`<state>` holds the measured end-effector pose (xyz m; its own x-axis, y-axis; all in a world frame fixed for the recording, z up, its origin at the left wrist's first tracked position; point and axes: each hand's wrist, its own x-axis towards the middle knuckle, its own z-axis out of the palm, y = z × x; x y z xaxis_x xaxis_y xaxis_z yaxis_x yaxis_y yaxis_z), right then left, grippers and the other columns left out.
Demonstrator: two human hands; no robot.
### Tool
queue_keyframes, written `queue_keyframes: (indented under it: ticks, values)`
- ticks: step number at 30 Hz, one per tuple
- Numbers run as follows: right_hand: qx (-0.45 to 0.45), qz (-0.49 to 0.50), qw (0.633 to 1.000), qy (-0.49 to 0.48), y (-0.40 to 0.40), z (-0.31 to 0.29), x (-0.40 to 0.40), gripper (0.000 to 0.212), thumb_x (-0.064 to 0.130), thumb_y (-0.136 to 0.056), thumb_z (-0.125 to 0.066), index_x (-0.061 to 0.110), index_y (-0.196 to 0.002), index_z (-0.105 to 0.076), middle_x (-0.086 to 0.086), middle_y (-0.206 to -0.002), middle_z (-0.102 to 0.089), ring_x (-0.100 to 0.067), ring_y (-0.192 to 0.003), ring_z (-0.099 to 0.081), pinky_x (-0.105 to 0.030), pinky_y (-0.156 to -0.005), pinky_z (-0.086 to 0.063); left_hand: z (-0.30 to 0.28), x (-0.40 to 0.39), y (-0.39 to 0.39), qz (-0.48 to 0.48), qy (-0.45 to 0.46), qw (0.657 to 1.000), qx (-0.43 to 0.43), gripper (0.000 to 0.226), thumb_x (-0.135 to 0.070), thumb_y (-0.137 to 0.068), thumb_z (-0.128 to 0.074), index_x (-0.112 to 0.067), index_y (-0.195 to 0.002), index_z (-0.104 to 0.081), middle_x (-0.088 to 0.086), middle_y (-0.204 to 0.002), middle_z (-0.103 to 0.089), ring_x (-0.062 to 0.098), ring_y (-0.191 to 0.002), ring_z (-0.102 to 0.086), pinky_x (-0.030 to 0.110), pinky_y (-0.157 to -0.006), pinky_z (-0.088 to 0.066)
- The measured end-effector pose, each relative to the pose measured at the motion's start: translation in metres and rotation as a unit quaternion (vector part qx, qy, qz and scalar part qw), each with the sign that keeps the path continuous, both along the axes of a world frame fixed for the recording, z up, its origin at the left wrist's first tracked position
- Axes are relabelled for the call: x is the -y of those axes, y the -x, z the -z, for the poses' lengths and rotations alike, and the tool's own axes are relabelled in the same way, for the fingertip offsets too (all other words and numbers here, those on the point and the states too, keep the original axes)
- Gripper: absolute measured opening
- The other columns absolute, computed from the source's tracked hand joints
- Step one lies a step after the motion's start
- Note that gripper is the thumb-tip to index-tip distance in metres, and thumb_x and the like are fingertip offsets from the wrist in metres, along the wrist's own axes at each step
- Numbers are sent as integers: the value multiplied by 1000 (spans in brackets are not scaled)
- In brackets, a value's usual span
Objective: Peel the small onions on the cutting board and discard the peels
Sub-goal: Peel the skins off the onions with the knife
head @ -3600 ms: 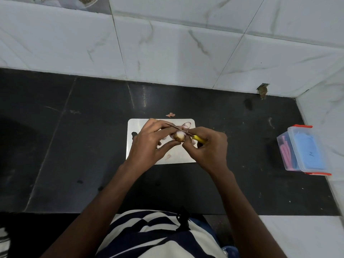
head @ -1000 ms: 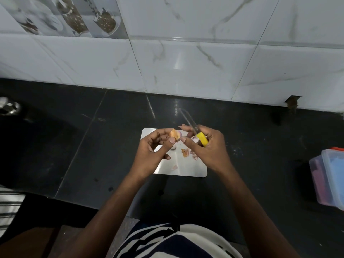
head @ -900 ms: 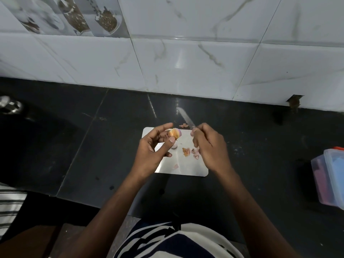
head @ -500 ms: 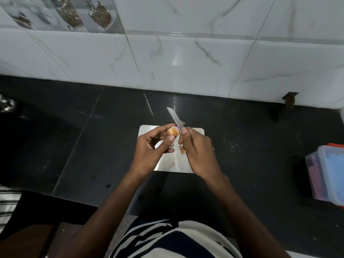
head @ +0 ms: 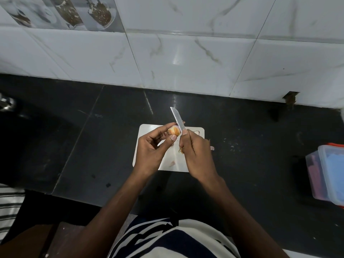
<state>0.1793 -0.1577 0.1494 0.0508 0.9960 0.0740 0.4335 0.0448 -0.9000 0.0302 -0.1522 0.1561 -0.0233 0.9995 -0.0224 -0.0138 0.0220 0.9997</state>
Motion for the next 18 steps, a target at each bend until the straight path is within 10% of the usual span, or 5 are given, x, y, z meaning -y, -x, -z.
queue_keyframes:
  ticks: [7,18]
  values:
    - [-11,13,1000,24,6,7,10,46,49,-110,-31,19,-85,-54,11,-71,-55,-5,-66,-57,-15,-59,-41,11,9,-7,-42,28,999,20,37,-8,-96,-79,-9,-133,-76,1,-128,-81,18,-124,-76,37,-110,-59]
    - [-3,-42,998,37,-7,10,5,50,56,-110,-39,21,-84,-63,5,-67,-61,-16,-67,-62,-41,-64,-52,7,1,6,33,-10,998,-54,36,-4,-97,-78,-13,-132,-77,-1,-123,-83,15,-114,-77,31,-104,-62]
